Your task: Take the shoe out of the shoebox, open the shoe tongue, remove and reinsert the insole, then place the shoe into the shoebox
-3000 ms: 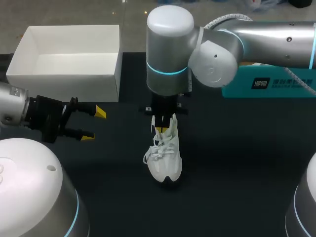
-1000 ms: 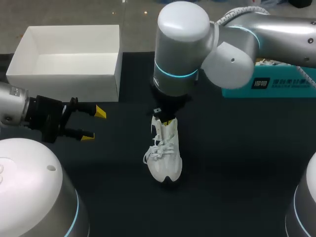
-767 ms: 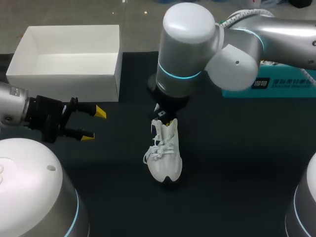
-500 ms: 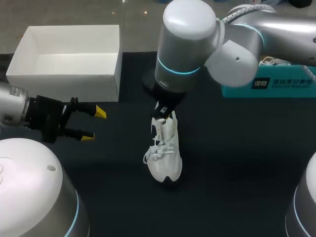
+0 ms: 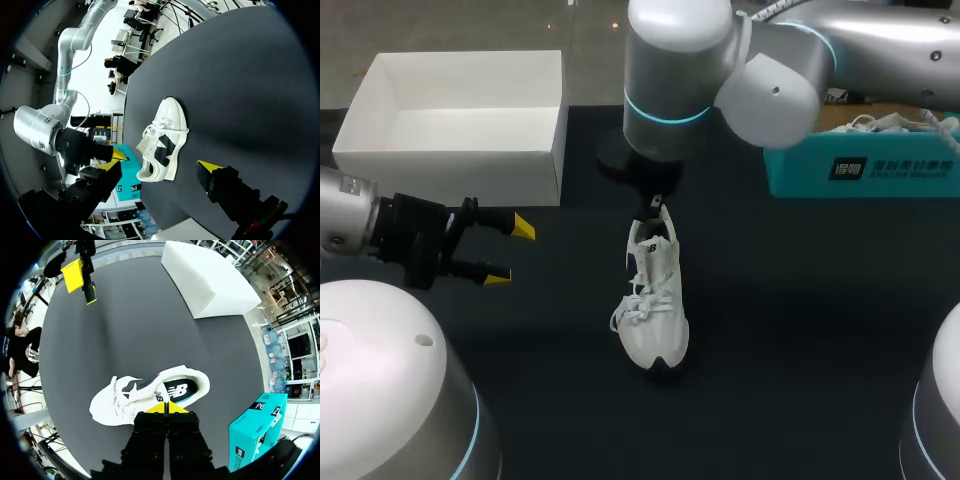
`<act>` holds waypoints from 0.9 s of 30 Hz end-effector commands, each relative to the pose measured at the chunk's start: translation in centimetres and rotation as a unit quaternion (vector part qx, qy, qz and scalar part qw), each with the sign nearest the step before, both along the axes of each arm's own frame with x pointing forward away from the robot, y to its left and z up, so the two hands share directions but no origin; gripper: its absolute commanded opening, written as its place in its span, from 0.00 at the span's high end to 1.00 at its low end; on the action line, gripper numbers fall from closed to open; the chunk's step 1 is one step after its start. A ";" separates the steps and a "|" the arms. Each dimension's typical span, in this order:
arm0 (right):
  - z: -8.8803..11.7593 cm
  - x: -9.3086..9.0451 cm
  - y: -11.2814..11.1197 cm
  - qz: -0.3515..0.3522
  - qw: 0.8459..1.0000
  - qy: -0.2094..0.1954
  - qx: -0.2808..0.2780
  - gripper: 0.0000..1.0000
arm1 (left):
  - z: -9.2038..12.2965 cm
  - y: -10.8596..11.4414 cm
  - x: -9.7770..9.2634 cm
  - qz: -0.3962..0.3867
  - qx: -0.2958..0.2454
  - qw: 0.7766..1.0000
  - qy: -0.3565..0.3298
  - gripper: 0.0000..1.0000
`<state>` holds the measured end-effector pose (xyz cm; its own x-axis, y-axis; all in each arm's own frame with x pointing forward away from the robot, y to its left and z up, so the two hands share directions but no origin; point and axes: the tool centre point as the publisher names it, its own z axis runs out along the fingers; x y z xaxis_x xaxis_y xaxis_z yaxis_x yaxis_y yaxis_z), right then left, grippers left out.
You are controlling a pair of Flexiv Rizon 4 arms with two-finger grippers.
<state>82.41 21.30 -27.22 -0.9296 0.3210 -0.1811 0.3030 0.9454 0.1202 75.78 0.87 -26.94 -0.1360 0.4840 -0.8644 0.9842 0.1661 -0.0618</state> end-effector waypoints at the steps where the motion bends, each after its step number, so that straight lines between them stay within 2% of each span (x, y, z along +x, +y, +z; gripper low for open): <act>1: -0.2 0.3 1.0 -0.003 1.000 0.005 -0.015 1.00 | 0.0 -0.1 0.0 0.000 0.002 1.000 0.000 0.00; 8: -0.5 0.6 0.9 -0.003 1.000 0.006 -0.010 1.00 | 0.0 -0.1 0.0 0.000 0.002 1.000 0.000 0.00; 11: -0.8 2.1 0.4 0.000 1.000 0.005 -0.013 1.00 | 0.0 -0.1 0.0 0.000 0.002 1.000 0.000 0.00; 15: -1.3 5.0 0.0 0.009 0.999 0.009 -0.033 1.00 | 0.0 -0.1 0.0 0.000 0.002 1.000 0.000 0.00; 17: -1.6 6.4 -0.1 0.009 0.999 0.016 -0.026 1.00 | 0.0 -0.1 0.0 0.000 0.002 1.000 0.000 0.00; 18: -1.7 7.0 -0.1 0.010 0.999 0.015 -0.030 0.98 | 0.0 -0.1 0.0 0.000 0.002 1.000 0.000 0.00; 19: -1.7 7.6 -0.1 0.012 0.999 0.013 -0.038 0.76 | 0.0 -0.1 0.0 0.000 0.002 1.000 0.000 0.00; 20: -1.7 8.0 -0.1 0.013 0.999 0.012 -0.038 0.59 | 0.0 -0.1 0.0 0.000 0.002 1.000 0.000 0.00; 22: -1.7 8.5 0.0 0.023 0.999 0.019 -0.034 0.00 | 0.0 -0.1 0.0 0.000 0.002 1.000 0.000 0.00; 27: -3.1 9.6 -0.4 0.013 0.999 0.031 -0.027 0.00 | 0.0 -0.1 0.0 0.000 0.002 1.000 0.000 0.00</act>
<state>91.19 20.81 -29.29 -0.9439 0.2862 -0.1646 0.2827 0.9582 0.0448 75.78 0.86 -26.93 -0.1360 0.4840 -0.8645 0.9842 0.1660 -0.0619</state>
